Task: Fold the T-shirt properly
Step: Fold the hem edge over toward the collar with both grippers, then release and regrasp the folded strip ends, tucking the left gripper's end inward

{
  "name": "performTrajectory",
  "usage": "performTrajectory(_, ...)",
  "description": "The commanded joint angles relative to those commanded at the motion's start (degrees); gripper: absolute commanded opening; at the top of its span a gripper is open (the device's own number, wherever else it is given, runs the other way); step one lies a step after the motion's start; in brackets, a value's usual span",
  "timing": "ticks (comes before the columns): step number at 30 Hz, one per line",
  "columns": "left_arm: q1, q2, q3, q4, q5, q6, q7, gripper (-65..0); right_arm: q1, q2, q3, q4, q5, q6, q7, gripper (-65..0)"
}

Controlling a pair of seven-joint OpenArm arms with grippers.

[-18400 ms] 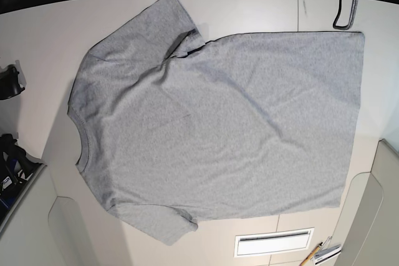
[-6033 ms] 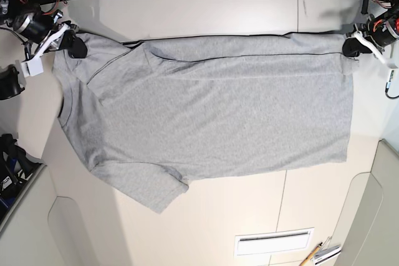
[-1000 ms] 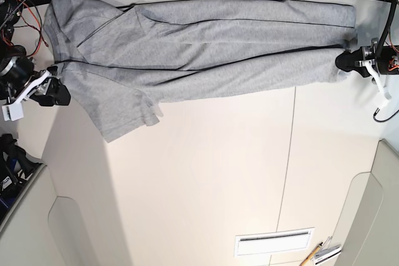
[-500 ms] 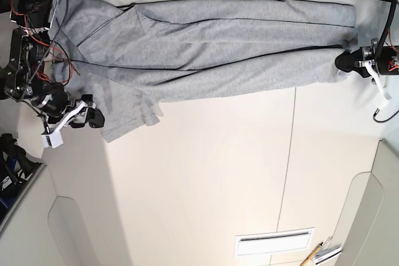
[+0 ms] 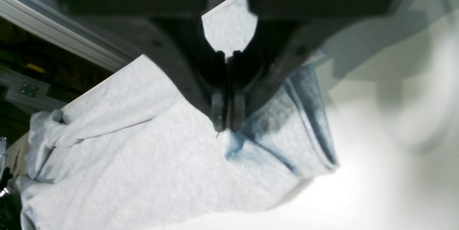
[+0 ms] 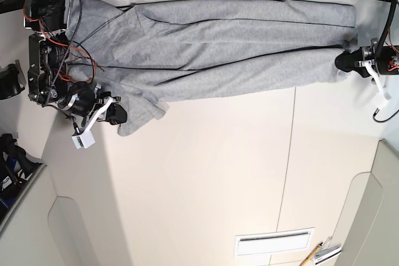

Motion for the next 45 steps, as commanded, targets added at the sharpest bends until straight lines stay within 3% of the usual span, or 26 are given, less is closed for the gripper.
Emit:
performTrajectory(5, 0.0, -0.1, 0.0, 0.4, 0.0, 0.0, 0.0, -65.0, -1.7, 0.1, 1.1, 5.8, 1.5, 0.48, -5.6, -65.0)
performTrajectory(12, 0.0, -3.5, -0.1, 2.6, 0.0, 0.0, 0.0, -65.0, -15.6, 0.3, 9.6, 29.5, 8.4, 0.92, -10.7, -65.0)
performTrajectory(16, 0.1, -5.0, -0.1, 3.9, 0.0, 0.0, 0.0, -65.0, -22.2, 1.6, 14.7, 37.9, 12.9, 0.92, -13.0, -65.0)
performTrajectory(25, 7.5, -7.2, -0.1, 7.3, -1.3, 0.0, 0.0, -65.0, -32.3, 3.5, 20.3, 40.1, 17.6, 1.36, -14.2, -65.0)
performTrajectory(34, 10.8, -7.3, -0.1, 8.9, 2.8, 0.0, 0.0, -64.8, -34.8, 2.9, 20.3, 38.1, 14.8, 0.83, -14.1, -65.0)
performTrajectory(35, 10.8, -7.3, -0.1, 8.9, 2.8, 0.0, 0.0, -56.6, -34.8, 2.8, 20.3, 37.9, 14.8, 0.83, -14.2, -63.8)
performTrajectory(37, 10.8, -7.3, -0.1, 8.9, 2.8, 0.0, 0.0, -39.9, -34.8, 2.8, 20.3, 37.8, 14.8, 0.81, -14.3, -43.5)
performTrajectory(38, 10.8, -7.3, -0.1, 8.9, 2.3, 0.0, 0.0, -35.4, -34.8, 2.8, 20.3, 37.8, 14.9, 0.79, -14.3, -38.0)
performTrajectory(41, 10.8, -7.5, -0.4, 8.9, -1.3, 0.0, 0.0, -34.9, -34.6, 2.8, 20.8, 38.7, 16.8, 0.76, -14.3, -36.8)
performTrajectory(45, 11.0, -7.5, -7.4, 8.9, -3.8, 0.0, 0.0, -34.9, -34.6, 2.8, 23.2, 42.8, 18.2, 0.81, -14.4, -36.8)
